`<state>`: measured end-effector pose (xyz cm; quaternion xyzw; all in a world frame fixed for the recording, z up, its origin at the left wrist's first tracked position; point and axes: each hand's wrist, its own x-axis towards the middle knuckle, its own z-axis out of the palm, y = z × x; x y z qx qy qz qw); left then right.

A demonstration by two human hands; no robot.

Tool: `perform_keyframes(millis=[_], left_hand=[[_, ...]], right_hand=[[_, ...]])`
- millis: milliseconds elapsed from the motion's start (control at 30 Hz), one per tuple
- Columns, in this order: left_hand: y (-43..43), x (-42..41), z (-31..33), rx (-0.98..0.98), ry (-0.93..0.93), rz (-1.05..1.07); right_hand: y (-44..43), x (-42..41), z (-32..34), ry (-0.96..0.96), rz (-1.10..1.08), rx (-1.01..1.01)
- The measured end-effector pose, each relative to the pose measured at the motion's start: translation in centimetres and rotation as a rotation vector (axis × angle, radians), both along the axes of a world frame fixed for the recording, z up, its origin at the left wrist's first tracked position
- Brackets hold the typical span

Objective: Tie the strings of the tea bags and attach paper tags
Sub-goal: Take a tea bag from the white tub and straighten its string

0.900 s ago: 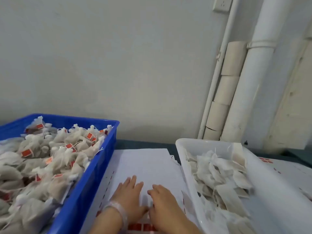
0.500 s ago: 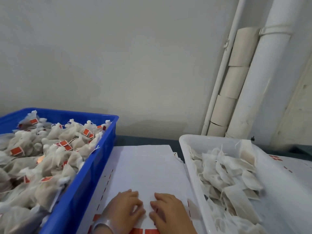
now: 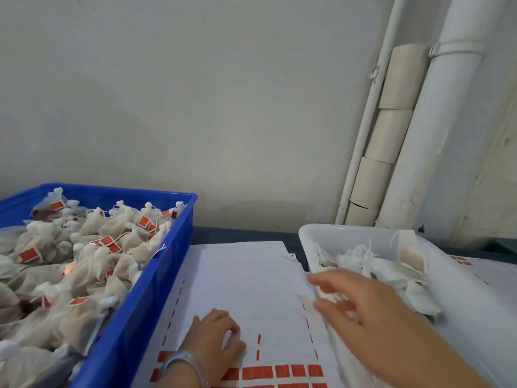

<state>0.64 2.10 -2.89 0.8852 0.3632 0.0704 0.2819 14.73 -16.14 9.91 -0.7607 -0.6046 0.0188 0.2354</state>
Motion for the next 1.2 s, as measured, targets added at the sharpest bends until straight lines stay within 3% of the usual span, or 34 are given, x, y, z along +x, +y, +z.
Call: perform_keyframes(millis=[133,267,567,767,933,1067,1200], left_hand=[[-0.1,0.6,0.1,0.015,0.048,0.016],[0.1,0.9,-0.2,0.005,0.043,0.038],[-0.2,0.7,-0.7,0.051,0.066,0.039],[-0.2,0.4,-0.4,0.043,0.077,0.013],[-0.5,0.5,-0.4,0.054,0.097,0.021],[-0.3,0.6,-0.6,0.047,0.102,0.027],[-0.3,0.4,-0.6,0.044,0.092,0.016]], right_hand=[[1.6,5.9,0.8,-0.167,-0.242,-0.321],[3.8,8.9,-2.1,-0.057,-0.215,-0.569],[5.0,9.7,-4.7,0.045,-0.265,-0.418],[5.1,9.9,-4.6,-0.063,-0.334,-0.397],[4.5,10.3,-3.4,-0.020,-0.329,-0.406],[4.0,10.6,-2.9,-0.019,-0.326,-0.295],[4.1,10.5,-2.7,0.166,-0.273,-0.129]])
